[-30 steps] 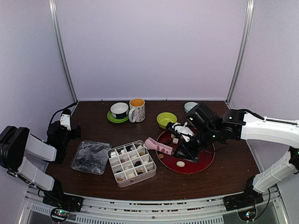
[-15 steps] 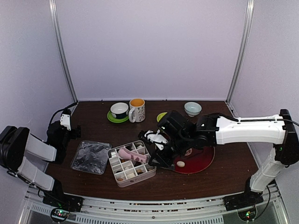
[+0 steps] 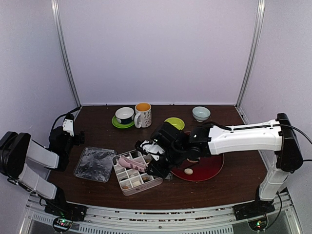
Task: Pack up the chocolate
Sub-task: Place the fake chocolate in the empty pocket of the box.
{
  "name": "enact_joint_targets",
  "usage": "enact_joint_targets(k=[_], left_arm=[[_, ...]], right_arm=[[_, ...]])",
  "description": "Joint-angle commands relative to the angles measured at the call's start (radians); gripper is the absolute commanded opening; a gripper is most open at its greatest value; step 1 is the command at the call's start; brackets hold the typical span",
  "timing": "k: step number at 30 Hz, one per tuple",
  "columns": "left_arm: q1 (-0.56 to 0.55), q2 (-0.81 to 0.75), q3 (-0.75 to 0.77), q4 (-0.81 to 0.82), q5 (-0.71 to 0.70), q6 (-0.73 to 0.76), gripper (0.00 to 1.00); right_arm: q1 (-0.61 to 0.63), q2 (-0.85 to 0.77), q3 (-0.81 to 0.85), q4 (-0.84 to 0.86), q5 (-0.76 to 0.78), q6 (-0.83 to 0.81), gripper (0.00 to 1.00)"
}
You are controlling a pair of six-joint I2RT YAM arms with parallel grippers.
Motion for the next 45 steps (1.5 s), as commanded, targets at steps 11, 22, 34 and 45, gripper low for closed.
enact_joint_targets(k=[11,22,34,45], left_arm=[[0.009,0.006,0.018,0.058,-0.001,-0.012,0.98],[0.009,0.006,0.018,0.058,-0.002,-0.012,0.98],[0.009,0.006,0.018,0.058,-0.002,-0.011,0.98],[0.009,0.006,0.018,0.059,-0.002,-0.012,0.98]], right_arm=[[0.003,0.044,0.07,0.021,0.021,-0.002,0.22],[0.005,0.054,0.073,0.015,0.026,-0.006,0.26],[0.007,0.045,0.067,0.016,0.037,-0.012,0.29],[0.006,0.001,0.054,0.03,0.065,-0.013,0.29]])
